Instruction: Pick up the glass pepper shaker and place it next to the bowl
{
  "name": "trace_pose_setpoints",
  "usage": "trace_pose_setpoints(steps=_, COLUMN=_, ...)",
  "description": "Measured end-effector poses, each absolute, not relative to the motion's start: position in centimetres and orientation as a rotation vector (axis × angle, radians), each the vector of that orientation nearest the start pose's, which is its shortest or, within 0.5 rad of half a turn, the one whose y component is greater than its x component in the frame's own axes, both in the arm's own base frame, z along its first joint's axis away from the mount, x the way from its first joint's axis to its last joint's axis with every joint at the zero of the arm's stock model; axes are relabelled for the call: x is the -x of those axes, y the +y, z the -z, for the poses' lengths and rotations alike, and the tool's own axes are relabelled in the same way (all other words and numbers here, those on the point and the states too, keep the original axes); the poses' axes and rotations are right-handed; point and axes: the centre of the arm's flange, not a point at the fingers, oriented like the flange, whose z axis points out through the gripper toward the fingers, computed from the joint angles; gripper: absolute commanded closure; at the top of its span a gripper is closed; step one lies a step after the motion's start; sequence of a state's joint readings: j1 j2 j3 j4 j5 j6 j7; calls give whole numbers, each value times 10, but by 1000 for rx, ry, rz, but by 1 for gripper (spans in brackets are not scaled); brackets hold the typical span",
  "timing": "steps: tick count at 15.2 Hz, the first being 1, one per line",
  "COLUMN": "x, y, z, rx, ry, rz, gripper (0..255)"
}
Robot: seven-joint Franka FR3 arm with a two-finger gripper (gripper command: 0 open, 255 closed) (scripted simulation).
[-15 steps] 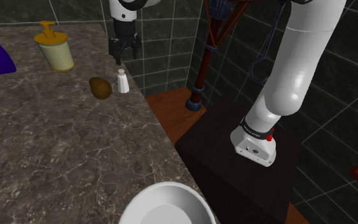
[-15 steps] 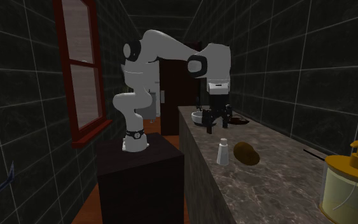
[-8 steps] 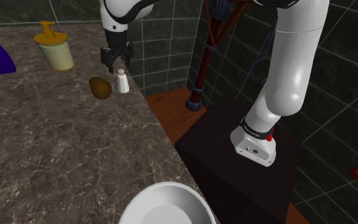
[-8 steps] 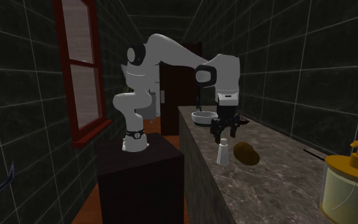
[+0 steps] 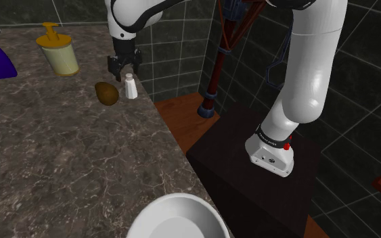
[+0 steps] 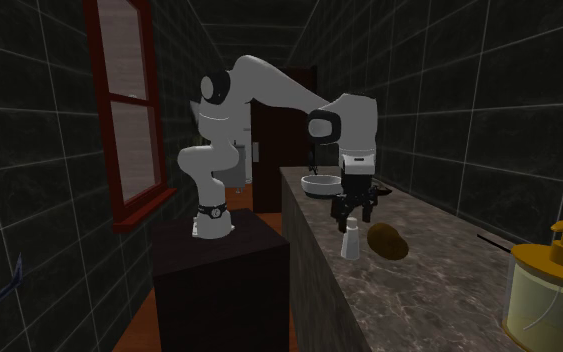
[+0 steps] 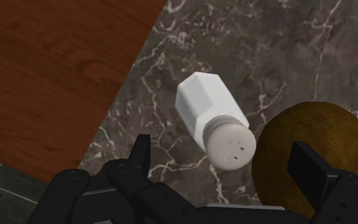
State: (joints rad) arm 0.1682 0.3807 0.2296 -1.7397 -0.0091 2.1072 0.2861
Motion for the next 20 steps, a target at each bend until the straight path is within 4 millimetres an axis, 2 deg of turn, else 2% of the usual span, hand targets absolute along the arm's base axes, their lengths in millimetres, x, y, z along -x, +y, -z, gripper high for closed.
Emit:
trace_pose_setpoints(steps=1, x=-605, y=240, z=-363, rx=3066, ry=-154, rz=-44, gripper=0)
trace_pose_setpoints(steps=2, x=-605, y=240, z=-363, rx=3066, ry=-154, rz=-44, gripper=255)
trace_pose_setpoints(steps=12, x=-605, y=240, z=-364, rx=3066, ry=-154, rz=-43, gripper=255)
trace_pose_setpoints(steps=20, x=-605, y=240, z=-398, rx=3066, ry=-154, rz=-44, gripper=255)
